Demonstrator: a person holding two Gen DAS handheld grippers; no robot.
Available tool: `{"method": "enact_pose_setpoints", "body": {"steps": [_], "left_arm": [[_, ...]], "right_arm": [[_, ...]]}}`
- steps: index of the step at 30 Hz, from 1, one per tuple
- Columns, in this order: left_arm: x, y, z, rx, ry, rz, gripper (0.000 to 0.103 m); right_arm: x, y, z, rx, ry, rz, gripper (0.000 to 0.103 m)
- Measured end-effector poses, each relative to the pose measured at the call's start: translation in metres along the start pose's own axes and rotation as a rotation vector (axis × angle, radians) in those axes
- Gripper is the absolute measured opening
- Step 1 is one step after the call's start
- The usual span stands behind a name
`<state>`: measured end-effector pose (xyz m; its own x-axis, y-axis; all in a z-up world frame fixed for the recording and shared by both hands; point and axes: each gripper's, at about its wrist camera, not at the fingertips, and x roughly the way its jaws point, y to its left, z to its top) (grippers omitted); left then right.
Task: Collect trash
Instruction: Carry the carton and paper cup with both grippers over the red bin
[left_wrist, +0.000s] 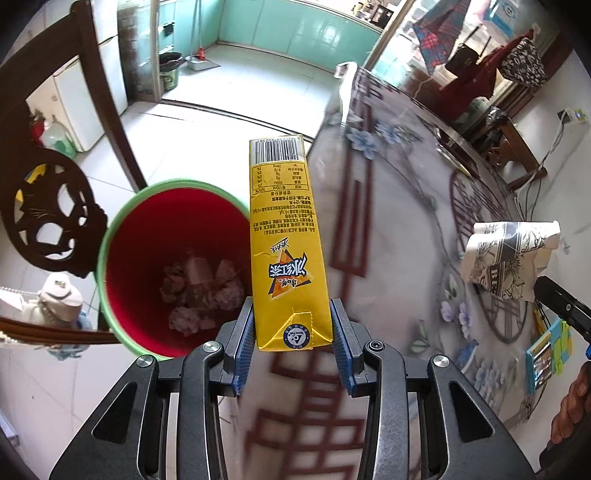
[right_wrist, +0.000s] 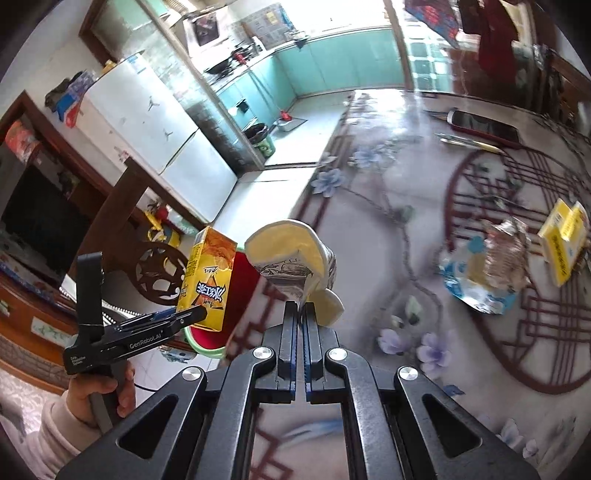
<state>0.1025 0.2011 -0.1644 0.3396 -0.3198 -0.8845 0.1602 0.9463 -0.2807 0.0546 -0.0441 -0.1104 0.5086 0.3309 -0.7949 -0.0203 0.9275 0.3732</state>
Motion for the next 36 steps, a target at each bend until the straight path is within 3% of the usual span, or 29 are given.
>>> {"method": "enact_pose_setpoints", "body": {"steps": [9,13,15,17,19,26,32,36], "left_arm": [[0.0,0.042,0.002,-0.064,-0.004,0.036,0.036],[0.006,0.057,0.001,-0.094,0.018,0.043,0.036],[0.007,0.061,0.001,-0.105,0.018,0.041,0.036],[0.006,0.063,0.001,-0.112,0.017,0.037,0.036],[0.006,0.065,0.001,-0.113,0.018,0.035,0.037],[0.003,0.073,-0.001,-0.138,0.015,0.023,0.037],[0.003,0.077,-0.005,-0.15,0.021,0.03,0.036],[0.006,0.083,-0.005,-0.159,0.024,0.051,0.036]], "right_arm": [[0.031,0.048,0.011,-0.076,0.023,0.033,0.002],[0.048,0.048,0.015,-0.049,0.042,0.046,0.004],[0.06,0.048,0.018,-0.04,0.054,0.04,0.019],[0.073,0.052,0.023,-0.085,0.059,0.0,0.051],[0.095,0.06,0.03,-0.174,0.08,-0.049,0.06],[0.166,0.067,0.035,-0.262,0.249,-0.108,0.06],[0.184,0.06,0.037,-0.224,0.268,-0.093,0.053],[0.169,0.065,0.039,-0.225,0.232,-0.073,0.053]]}}
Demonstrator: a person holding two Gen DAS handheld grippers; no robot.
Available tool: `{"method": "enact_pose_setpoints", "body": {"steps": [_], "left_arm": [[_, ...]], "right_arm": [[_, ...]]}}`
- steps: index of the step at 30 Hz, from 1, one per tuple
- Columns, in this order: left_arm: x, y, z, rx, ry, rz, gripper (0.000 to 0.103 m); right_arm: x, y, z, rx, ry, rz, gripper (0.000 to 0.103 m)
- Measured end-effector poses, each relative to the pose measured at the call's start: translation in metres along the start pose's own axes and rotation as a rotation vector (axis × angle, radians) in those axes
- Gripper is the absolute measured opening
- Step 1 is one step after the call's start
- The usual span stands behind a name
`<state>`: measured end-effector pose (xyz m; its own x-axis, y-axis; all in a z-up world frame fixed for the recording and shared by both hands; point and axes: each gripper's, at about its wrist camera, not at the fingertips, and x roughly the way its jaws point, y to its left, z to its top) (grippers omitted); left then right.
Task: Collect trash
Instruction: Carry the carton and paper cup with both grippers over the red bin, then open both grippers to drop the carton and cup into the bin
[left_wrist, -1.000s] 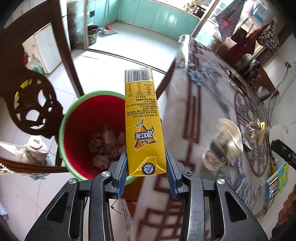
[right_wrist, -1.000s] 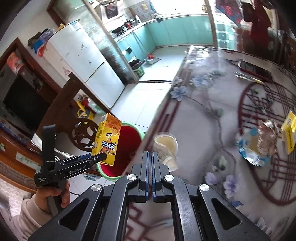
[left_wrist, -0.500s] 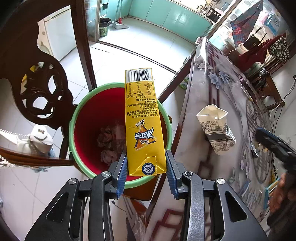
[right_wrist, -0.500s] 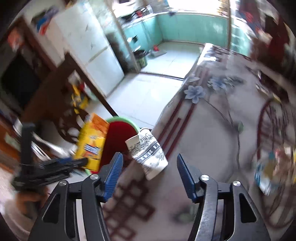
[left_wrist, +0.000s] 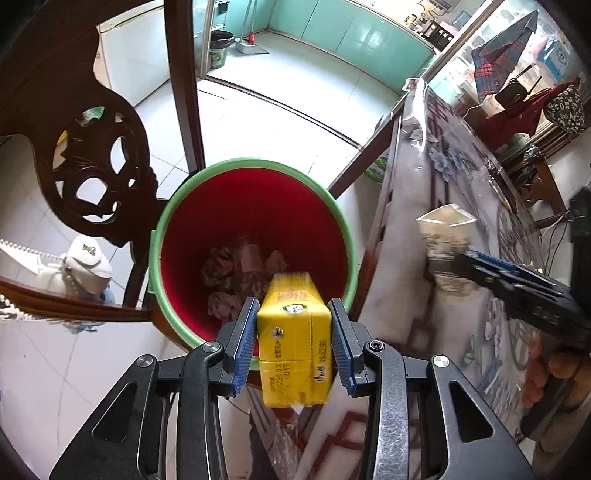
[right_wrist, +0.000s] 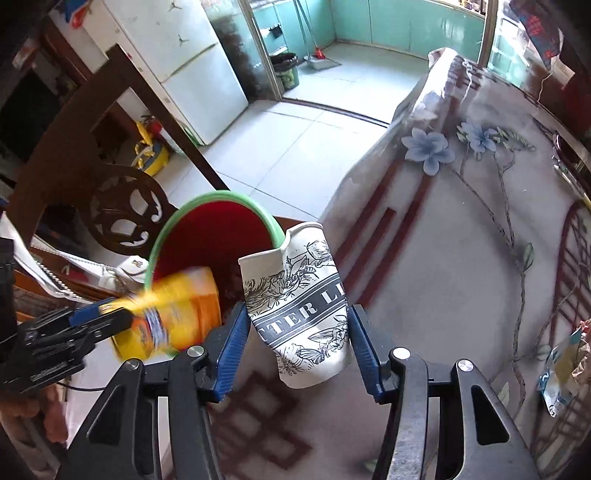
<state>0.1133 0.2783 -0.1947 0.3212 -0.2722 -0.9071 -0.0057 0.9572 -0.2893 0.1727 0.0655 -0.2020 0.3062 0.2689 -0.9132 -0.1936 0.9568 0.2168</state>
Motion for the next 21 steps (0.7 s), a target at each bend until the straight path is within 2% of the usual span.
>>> {"method": "enact_pose_setpoints", "body": {"steps": [5,12,21], "left_arm": [[0.007,0.011,0.003,-0.024,0.001,0.036,0.036],[0.001,0.029,0.013,-0.075,-0.034,0.063,0.036],[-0.005,0.041,0.024,-0.118,-0.083,0.1,0.036]], "right_arm": [[-0.014,0.019,0.008,-0.035,-0.027,0.036,0.053],[0.007,0.07,0.024,-0.128,-0.008,0.119,0.053],[0.023,0.085,0.032,-0.154,0.006,0.149,0.055]]}}
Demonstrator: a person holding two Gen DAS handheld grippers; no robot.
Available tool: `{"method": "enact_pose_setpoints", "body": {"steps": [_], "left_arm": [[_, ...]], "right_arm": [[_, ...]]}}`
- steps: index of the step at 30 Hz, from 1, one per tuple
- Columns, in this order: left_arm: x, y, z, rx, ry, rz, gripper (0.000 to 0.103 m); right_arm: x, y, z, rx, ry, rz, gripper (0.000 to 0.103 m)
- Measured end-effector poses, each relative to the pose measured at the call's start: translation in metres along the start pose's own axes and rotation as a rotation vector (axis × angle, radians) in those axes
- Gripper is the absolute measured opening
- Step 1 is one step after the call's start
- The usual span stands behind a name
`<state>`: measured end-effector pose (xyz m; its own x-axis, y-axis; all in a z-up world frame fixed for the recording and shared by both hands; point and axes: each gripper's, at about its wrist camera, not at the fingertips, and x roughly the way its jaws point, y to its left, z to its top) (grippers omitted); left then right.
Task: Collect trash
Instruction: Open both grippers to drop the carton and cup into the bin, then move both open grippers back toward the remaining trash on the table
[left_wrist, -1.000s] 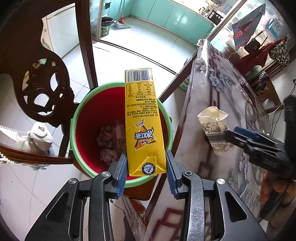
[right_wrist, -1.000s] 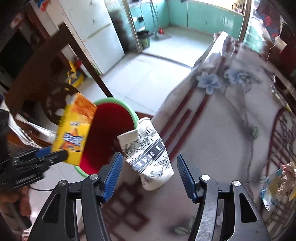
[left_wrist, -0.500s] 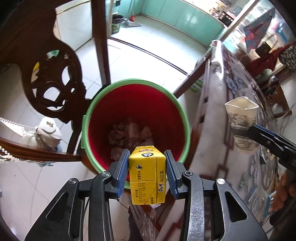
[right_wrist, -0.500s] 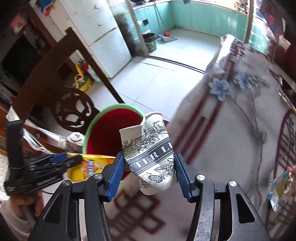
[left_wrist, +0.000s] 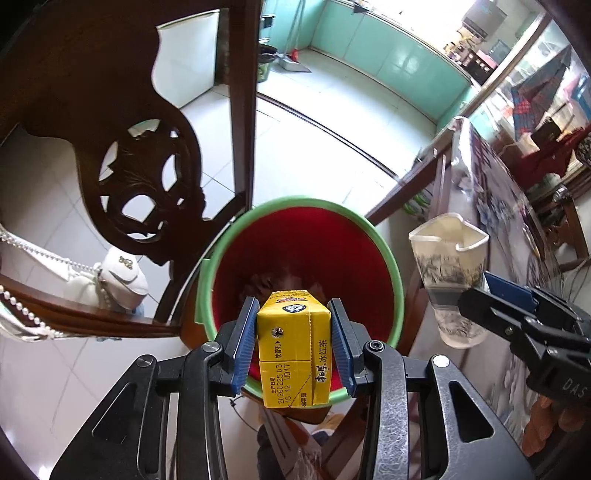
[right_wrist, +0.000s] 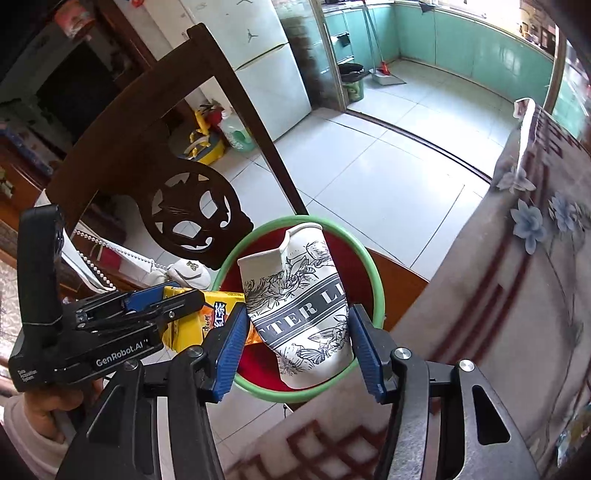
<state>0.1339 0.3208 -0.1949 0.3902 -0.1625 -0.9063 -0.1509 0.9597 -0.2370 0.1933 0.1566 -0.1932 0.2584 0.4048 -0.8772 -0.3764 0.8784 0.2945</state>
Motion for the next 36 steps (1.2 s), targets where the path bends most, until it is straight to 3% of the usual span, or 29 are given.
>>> {"method": "enact_pose_setpoints", "body": {"steps": [5,10,16,20,27,36], "left_arm": [[-0.003,0.003,0.001,-0.016,-0.01,0.015,0.05],[-0.008,-0.002,0.001,0.002,-0.019,0.017,0.054],[-0.017,-0.017,-0.005,0.06,-0.041,0.021,0.066],[-0.019,-0.033,-0.01,0.099,-0.037,0.009,0.068],[-0.019,-0.076,-0.023,0.18,-0.026,-0.021,0.072],[-0.022,-0.15,-0.052,0.3,-0.005,-0.049,0.073]], "right_arm": [[-0.001,-0.007,-0.002,0.034,0.0,0.01,0.057],[-0.013,-0.007,-0.004,0.042,-0.015,-0.013,0.057],[-0.052,-0.015,-0.025,0.056,-0.072,-0.064,0.057],[-0.083,-0.033,-0.046,0.097,-0.116,-0.113,0.057],[-0.138,-0.088,-0.099,0.208,-0.168,-0.254,0.057],[-0.199,-0.201,-0.171,0.44,-0.219,-0.429,0.057]]}}
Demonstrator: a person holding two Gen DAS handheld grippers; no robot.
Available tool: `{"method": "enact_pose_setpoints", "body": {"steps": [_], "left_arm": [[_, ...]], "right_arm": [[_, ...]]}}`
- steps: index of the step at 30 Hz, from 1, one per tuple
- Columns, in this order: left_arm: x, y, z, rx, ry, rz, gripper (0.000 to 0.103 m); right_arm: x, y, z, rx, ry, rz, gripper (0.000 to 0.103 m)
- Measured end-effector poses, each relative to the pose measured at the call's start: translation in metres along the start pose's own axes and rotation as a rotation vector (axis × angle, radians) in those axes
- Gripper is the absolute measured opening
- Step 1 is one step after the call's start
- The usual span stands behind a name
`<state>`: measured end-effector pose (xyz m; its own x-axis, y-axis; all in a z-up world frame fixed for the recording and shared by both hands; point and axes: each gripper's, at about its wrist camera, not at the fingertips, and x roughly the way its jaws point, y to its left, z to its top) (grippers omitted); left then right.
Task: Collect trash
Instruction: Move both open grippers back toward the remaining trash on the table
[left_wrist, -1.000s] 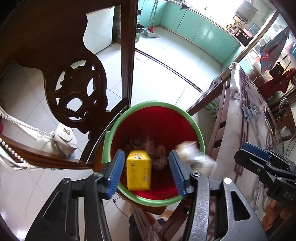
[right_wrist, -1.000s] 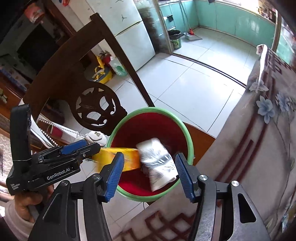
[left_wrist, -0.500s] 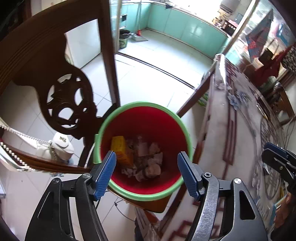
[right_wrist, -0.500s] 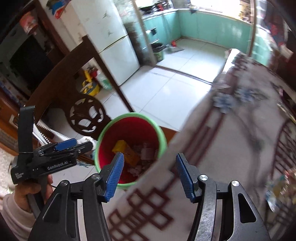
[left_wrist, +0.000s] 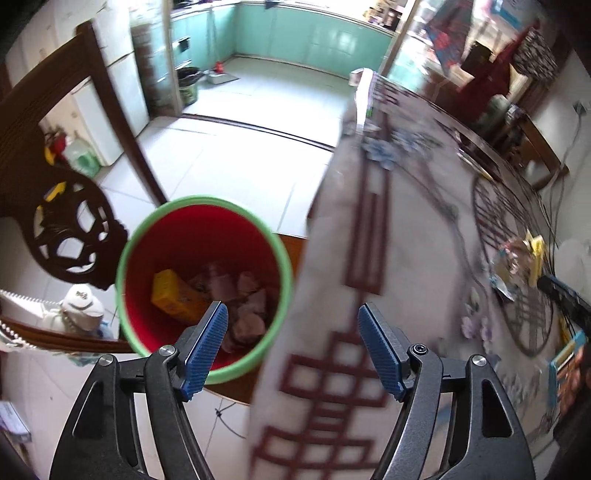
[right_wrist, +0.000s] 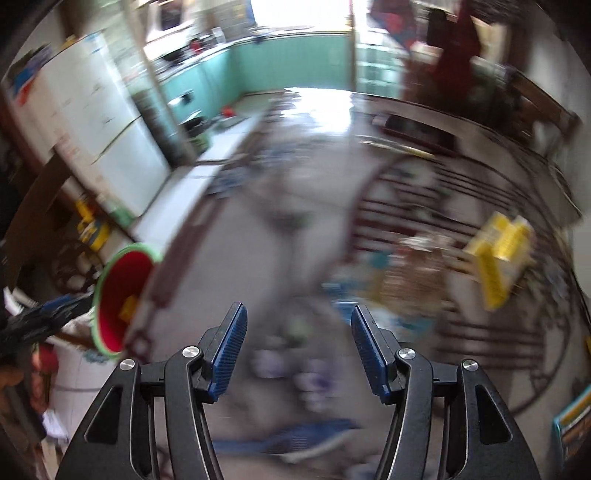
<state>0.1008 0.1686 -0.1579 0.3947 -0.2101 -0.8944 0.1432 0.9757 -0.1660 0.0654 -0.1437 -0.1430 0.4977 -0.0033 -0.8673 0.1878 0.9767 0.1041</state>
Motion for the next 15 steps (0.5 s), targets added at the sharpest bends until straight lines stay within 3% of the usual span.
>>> {"method": "enact_pose_setpoints", "body": {"steps": [4,7,13,15], "left_arm": [[0.003,-0.036,-0.004,0.015,0.012,-0.021,0.073],[0.003,-0.063,-0.008,0.026,0.014,-0.036,0.073],[0.006,-0.117,-0.015,0.05,0.025,-0.066,0.073],[0.007,-0.136,-0.016,0.064,0.027,-0.075,0.073]], "right_arm": [[0.007,-0.05,0.016,0.051,-0.031,-0.081,0.058],[0.029,-0.073,0.026,0.036,0.021,-0.087,0.064],[0.071,-0.097,0.031,0.019,0.091,-0.022,0.064],[0.075,-0.105,0.033,0.037,0.096,0.025,0.058]]}}
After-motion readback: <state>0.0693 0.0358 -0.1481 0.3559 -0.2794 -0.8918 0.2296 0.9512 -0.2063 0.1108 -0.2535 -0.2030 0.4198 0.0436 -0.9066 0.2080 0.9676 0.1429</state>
